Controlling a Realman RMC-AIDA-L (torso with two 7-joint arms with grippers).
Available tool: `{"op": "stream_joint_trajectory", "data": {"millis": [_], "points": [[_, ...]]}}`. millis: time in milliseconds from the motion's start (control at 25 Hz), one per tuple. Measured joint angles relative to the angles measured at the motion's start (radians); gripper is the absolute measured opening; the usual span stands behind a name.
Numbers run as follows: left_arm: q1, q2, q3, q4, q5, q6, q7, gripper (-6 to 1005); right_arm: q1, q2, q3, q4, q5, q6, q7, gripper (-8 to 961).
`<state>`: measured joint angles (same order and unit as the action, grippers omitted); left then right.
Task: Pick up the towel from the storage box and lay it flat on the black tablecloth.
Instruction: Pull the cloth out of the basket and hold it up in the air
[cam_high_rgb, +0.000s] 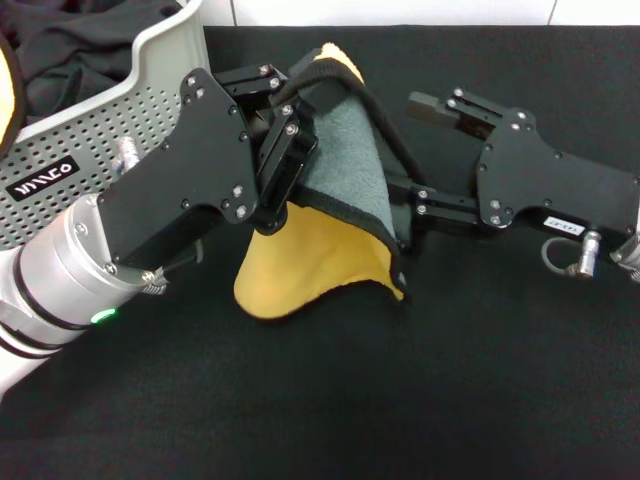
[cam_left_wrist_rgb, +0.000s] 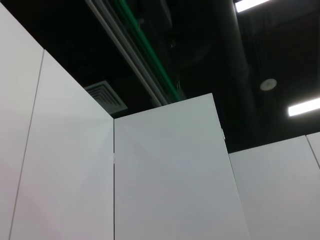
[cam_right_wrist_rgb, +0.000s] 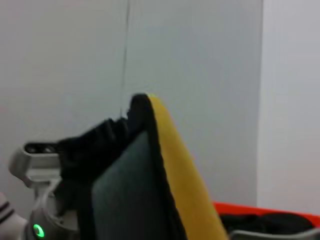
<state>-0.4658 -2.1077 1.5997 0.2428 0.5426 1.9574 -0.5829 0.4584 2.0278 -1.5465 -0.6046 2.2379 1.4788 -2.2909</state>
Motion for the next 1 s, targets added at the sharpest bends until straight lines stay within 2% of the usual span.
{"op": "stream_joint_trajectory", "data": {"millis": [560, 1000], "points": [[0.000, 0.000, 0.000, 0.000, -0.006, 0.004, 0.000, 18, 0.004, 0.000, -0.035, 0.131, 0.026, -0.038, -0.087, 691], [0.007, 0.000, -0.004, 0.000, -0.008, 0.006, 0.000, 19, -0.030, -0.007, -0.052, 0.132, 0.003, -0.031, -0.108, 686]]}}
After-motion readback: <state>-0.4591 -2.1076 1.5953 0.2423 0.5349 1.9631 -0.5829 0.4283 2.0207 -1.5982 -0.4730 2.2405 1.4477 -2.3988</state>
